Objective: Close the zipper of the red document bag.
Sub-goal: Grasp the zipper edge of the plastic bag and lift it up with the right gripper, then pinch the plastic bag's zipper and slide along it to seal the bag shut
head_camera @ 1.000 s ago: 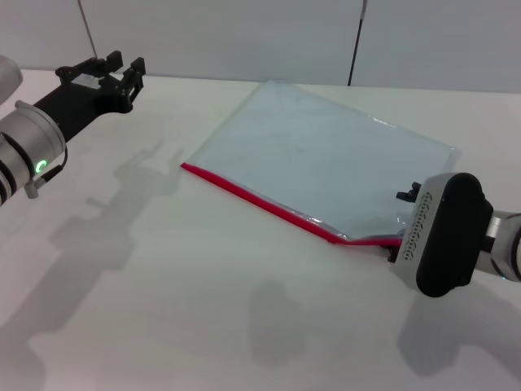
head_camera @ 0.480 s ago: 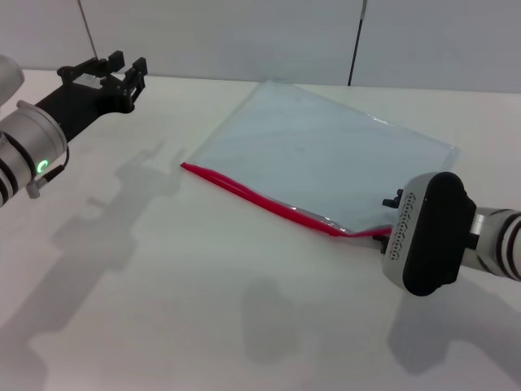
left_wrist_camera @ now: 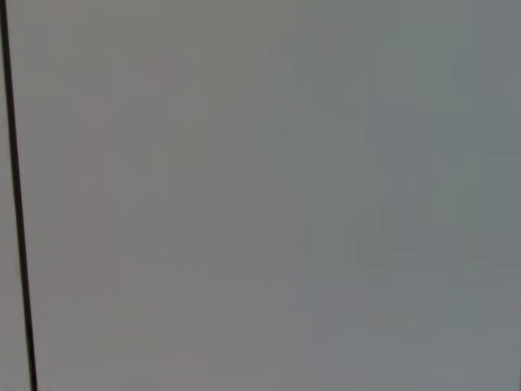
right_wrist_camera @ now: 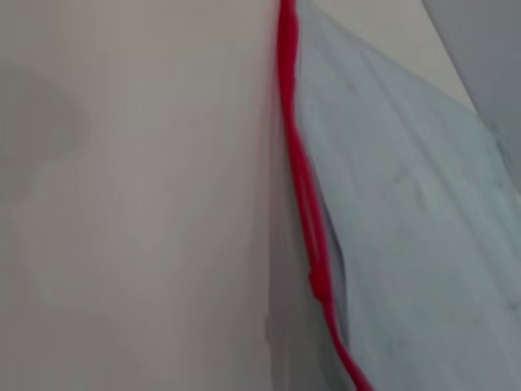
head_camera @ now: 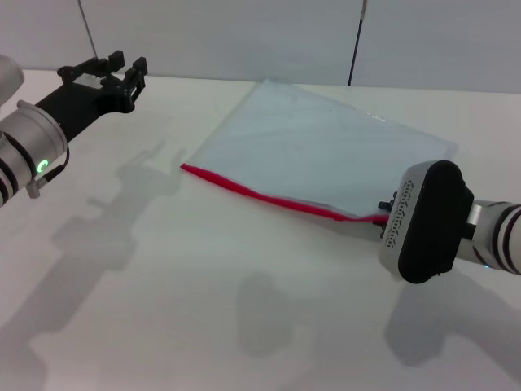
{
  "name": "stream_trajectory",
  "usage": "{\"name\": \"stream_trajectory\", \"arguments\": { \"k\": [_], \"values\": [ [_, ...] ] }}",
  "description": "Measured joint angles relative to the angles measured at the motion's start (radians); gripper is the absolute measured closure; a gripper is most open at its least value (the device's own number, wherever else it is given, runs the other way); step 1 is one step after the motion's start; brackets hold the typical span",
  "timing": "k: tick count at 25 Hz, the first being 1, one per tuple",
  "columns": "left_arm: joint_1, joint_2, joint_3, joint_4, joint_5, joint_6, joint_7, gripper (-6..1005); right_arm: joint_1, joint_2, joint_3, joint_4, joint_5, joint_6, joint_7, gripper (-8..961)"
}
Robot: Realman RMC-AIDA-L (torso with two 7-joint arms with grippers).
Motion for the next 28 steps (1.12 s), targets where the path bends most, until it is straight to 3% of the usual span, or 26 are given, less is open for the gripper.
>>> {"name": "stream_trajectory", "arguments": {
  "k": [5, 8, 13, 14, 15, 19, 23, 28],
  "values": [
    [0.0, 0.001, 0.001, -0.001, 0.004, 0.0, -0.007, 631, -0.008, 0.0, 0.007, -0.015, -0.01, 0.007, 0.024, 746],
    [0.0, 0.003, 0.001, 0.008, 0.073, -0.006, -0.051, 631, -0.03, -0.001, 0.008, -0.059, -0.01, 0.005, 0.028, 802],
    [-0.001, 0.002, 0.002, 0.082, 0.344, -0.053, -0.193, 631, -0.083, -0.004, 0.002, -0.156, -0.011, -0.006, 0.021, 841],
    [-0.01, 0.001, 0.002, 0.121, 0.48, -0.113, -0.254, 631, -0.09, -0.005, 0.002, -0.172, -0.011, -0.011, 0.02, 849],
    [-0.01, 0.001, 0.002, 0.121, 0.48, -0.113, -0.254, 631, -0.092, -0.005, 0.002, -0.18, -0.011, -0.014, 0.02, 857],
    [-0.063, 0.006, 0.001, 0.144, 0.71, -0.255, -0.358, 631, -0.094, -0.004, 0.002, -0.189, -0.01, -0.02, 0.019, 885],
    [-0.114, 0.011, 0.0, 0.145, 0.86, -0.347, -0.397, 630, -0.09, -0.004, 0.001, -0.19, -0.004, -0.027, 0.021, 904],
    [-0.132, 0.005, 0.0, 0.17, 0.97, -0.405, -0.355, 630, -0.089, -0.004, 0.001, -0.198, -0.003, -0.039, 0.026, 901]
  ]
}}
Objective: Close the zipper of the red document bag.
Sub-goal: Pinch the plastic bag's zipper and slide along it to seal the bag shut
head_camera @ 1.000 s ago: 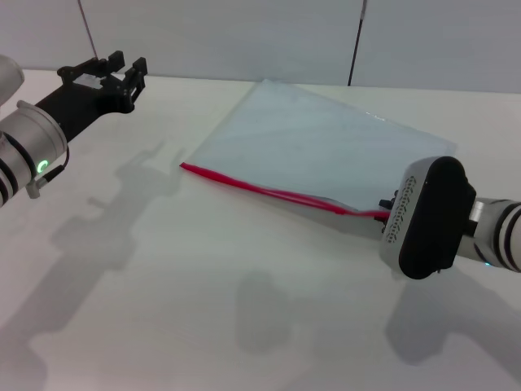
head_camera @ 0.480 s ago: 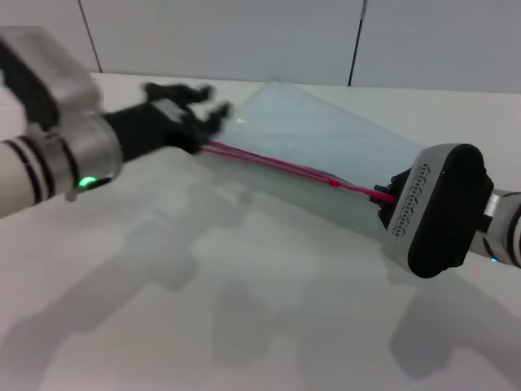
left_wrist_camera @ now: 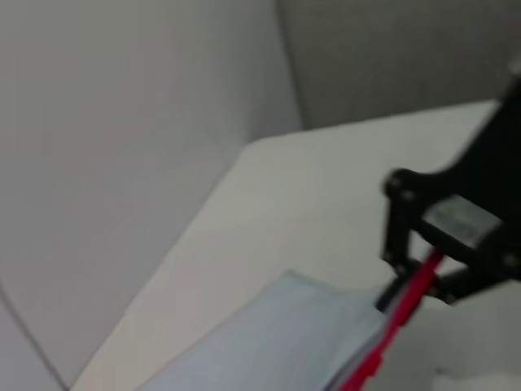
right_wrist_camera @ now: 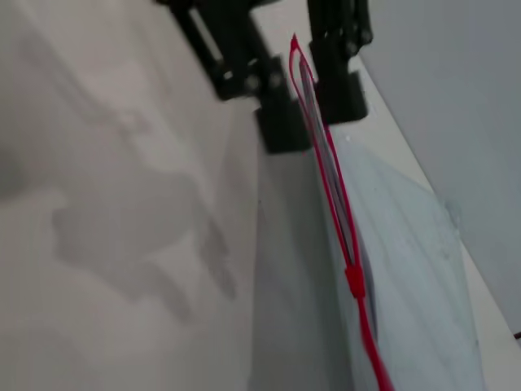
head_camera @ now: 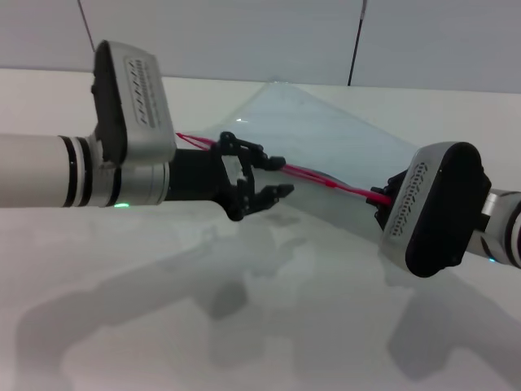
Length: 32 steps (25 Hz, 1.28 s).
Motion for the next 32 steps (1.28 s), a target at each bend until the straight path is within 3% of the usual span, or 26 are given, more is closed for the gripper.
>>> {"name": "stream_trajectory", "arguments": {
  "k": [6, 16, 32],
  "values": [
    [-0.005, -0.008, -0.004, 0.019, 0.074, -0.006, 0.089, 606, -0.005, 0.002, 0.005, -0.037, 0.004, -0.037, 0.006, 897],
    [0.023, -0.019, 0.001, 0.131, 0.08, -0.012, 0.136, 565, 0.001, -0.001, 0.01, -0.042, 0.053, -0.055, 0.0, 891],
    [0.015, -0.02, 0.005, 0.11, 0.093, -0.027, 0.177, 544, -0.002, -0.002, 0.01, -0.126, 0.056, -0.12, -0.003, 881]
  ]
}}
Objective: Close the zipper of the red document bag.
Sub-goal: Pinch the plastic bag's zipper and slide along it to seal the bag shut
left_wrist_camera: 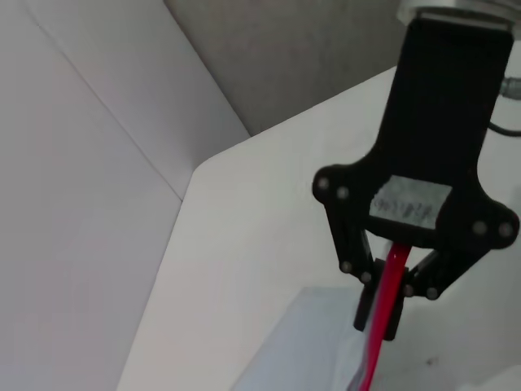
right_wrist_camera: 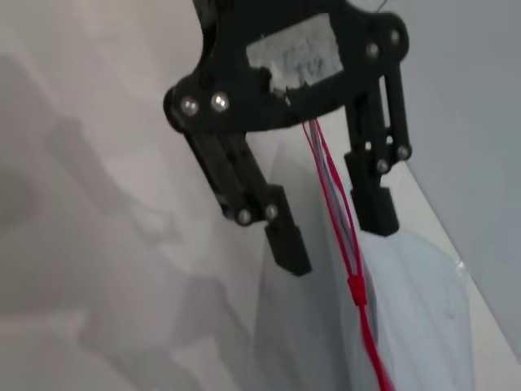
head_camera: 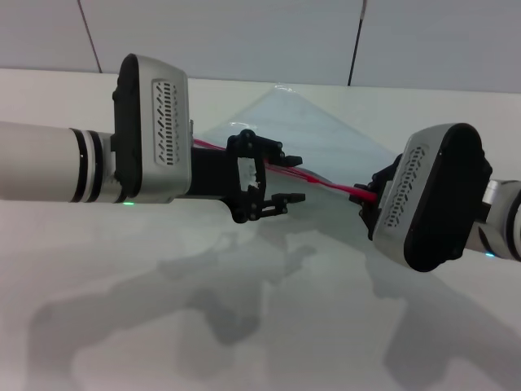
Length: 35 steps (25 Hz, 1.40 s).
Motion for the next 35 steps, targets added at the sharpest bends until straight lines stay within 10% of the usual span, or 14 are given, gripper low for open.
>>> {"name": "stream_trajectory", "arguments": {
  "k": [35],
  "values": [
    [-0.058, -0.003, 0.011, -0.074, 0.001, 0.03, -0.023, 722, 0.002, 0.0, 0.002, -0.025, 0.035, -0.023, -0.015, 859]
  ]
}}
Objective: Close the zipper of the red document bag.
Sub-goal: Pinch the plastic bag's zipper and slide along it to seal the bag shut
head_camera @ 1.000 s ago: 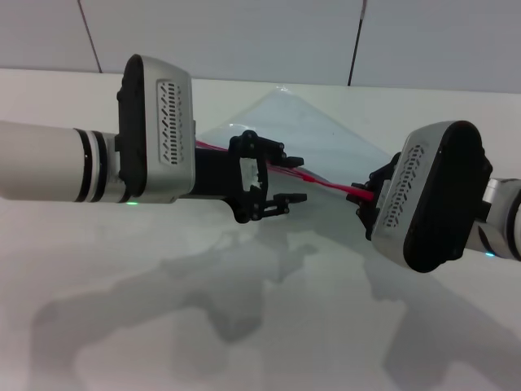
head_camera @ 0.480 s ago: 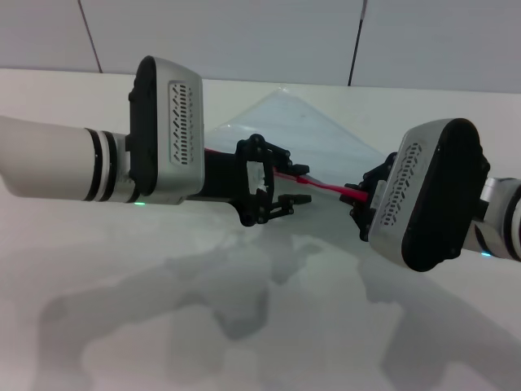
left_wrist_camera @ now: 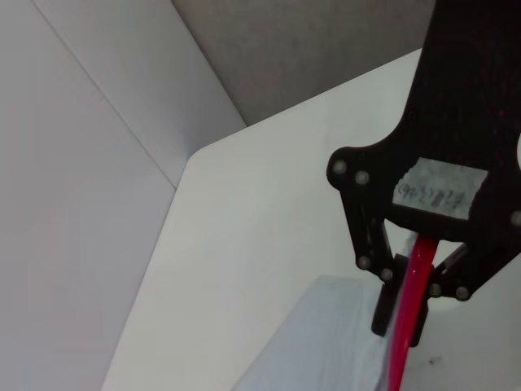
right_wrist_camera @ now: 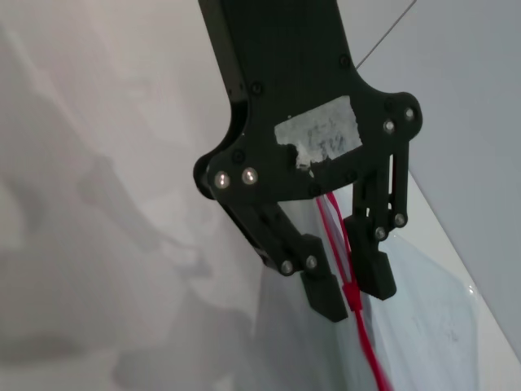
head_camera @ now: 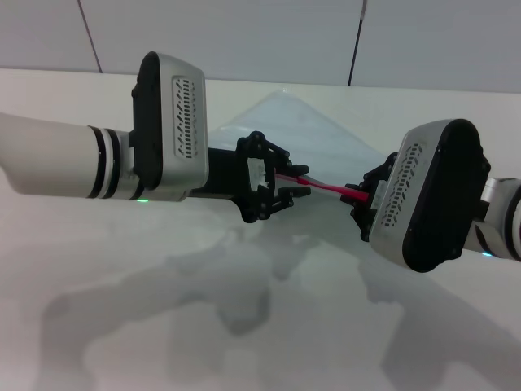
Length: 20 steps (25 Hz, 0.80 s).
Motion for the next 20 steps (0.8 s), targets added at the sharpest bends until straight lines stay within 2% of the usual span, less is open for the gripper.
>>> {"name": "stream_trajectory", "arguments": {
  "k": [9, 20],
  "values": [
    [0.001, 0.0, 0.003, 0.0, 0.002, 0.008, -0.002, 815, 0.002, 0.0, 0.005, -0.003, 0.0, 0.0, 0.0, 853],
    [-0.005, 0.0, 0.027, 0.0, 0.001, 0.02, -0.002, 856, 0.002, 0.0, 0.006, -0.015, 0.0, 0.0, 0.001, 846]
  ]
}}
